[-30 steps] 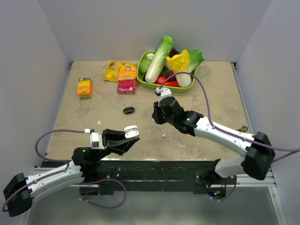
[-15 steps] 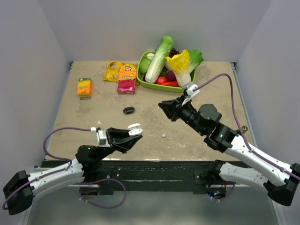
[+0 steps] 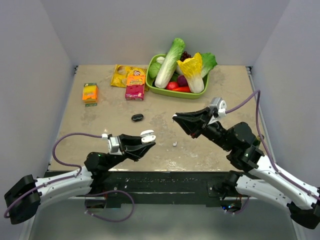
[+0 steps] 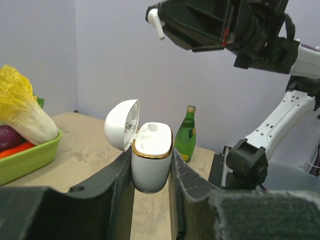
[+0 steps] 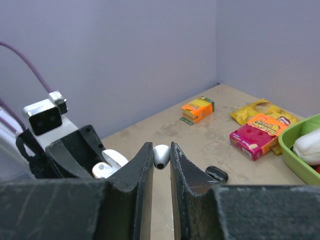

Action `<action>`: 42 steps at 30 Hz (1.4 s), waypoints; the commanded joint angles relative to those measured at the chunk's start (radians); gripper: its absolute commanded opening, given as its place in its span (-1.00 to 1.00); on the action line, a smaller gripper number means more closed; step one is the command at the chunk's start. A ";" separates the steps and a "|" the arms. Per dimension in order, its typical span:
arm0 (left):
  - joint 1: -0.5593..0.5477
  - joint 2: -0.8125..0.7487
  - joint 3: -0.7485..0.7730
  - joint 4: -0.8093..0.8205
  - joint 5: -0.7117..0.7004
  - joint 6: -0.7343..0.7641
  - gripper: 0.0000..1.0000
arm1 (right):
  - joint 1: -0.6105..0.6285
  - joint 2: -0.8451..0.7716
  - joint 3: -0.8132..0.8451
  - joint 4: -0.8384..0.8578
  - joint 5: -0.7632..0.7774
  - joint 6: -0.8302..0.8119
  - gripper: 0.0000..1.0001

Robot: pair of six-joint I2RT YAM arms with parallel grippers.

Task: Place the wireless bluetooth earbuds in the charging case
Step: Place the earbud in the charging case.

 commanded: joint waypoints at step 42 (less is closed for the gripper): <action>0.001 0.278 0.212 0.182 0.108 -0.140 -1.00 | 0.130 0.012 -0.138 0.240 0.010 -0.141 -1.00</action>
